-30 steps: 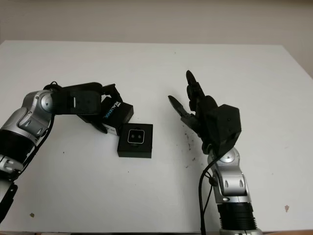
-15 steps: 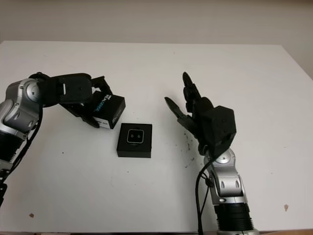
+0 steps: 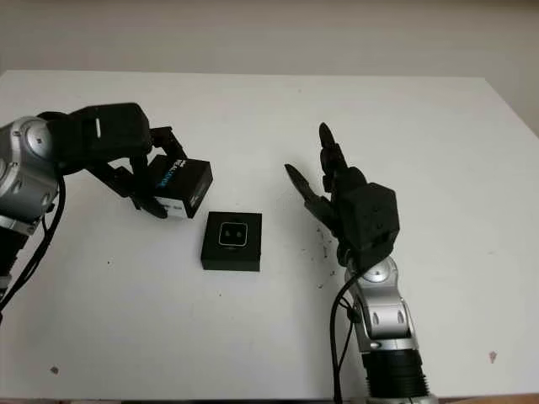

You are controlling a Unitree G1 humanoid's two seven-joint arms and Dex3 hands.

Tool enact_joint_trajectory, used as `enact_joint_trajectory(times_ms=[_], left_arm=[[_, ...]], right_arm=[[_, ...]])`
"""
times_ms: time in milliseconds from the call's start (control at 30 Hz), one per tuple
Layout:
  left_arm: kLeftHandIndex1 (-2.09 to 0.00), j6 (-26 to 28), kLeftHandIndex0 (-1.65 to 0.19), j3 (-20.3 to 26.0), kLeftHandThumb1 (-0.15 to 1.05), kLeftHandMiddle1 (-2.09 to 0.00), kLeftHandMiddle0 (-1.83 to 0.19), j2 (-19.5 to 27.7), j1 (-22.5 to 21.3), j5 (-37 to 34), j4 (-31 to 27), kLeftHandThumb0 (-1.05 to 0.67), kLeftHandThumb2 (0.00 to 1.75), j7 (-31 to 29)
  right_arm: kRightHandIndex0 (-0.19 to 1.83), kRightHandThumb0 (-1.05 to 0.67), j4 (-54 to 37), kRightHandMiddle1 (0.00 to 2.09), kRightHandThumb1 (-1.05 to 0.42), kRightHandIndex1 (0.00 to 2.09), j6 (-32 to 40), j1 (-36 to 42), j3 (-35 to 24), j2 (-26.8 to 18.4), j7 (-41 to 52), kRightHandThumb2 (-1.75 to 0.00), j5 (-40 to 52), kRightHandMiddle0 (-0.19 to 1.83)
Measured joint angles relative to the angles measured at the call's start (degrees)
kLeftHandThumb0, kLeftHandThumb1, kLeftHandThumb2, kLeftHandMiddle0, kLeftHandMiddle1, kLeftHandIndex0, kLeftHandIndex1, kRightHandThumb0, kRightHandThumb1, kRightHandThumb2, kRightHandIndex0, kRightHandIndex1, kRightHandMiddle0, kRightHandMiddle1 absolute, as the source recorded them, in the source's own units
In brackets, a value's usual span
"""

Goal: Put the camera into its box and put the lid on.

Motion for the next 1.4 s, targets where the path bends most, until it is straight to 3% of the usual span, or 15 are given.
enact_joint_trajectory(times_ms=[233, 467, 600, 767, 1000, 1400], left_arm=[[-2.09, 16.91, -0.48, -0.07, 1.05, -2.09, -0.74, -0.99, 2.23, -0.57, -11.56, -0.37, 0.28, -0.68], [-2.09, 28.04, -0.48, -1.36, 1.05, -2.09, -0.72, -3.10, 2.88, -2.48, -17.78, -0.37, 0.30, 2.02], [-2.09, 29.02, -0.32, -2.04, 1.05, -2.09, -0.56, -3.31, 4.36, -4.13, -19.82, -0.38, 0.29, 4.14], [-2.00, 28.80, -0.38, -3.73, 1.05, -2.09, -0.48, -2.59, 6.40, -5.49, -21.40, -0.37, 0.28, 5.54], [-2.00, 28.84, -0.27, -5.29, 1.05, -2.09, -0.44, -2.37, 7.79, -7.40, -23.28, -0.37, 0.28, 7.00], [-2.06, 28.70, -0.27, -7.34, 1.05, -2.09, -0.41, -0.11, 9.92, -8.88, -24.01, -0.37, 0.26, 8.23]], right_arm=[[-0.04, -0.62, 0.00, 0.05, -1.05, 0.05, 0.02, 0.01, 0.18, 0.80, -0.71, -0.27, -0.39, -0.02], [-0.04, -0.63, 0.00, 0.05, -1.05, 0.05, 0.02, 0.02, 0.18, 0.91, -0.48, -0.26, -0.41, -0.01], [-0.03, -0.62, 0.00, 0.06, -1.05, 0.06, 0.02, 0.09, 0.12, 0.93, -0.50, -0.25, -0.40, 0.00], [-0.04, -0.62, -0.04, 0.05, -1.05, 0.05, 0.09, 0.14, 0.12, 1.38, -0.62, -0.24, -0.21, -0.01], [-0.06, -0.59, -0.08, 0.04, -1.05, 0.04, -1.13, 0.29, 0.17, 3.43, -2.84, -0.26, -0.20, -0.05], [-0.10, -0.58, -0.56, 0.04, -1.05, 0.04, -4.07, 0.37, -0.05, 5.54, -5.92, -0.30, -0.40, -0.07]])
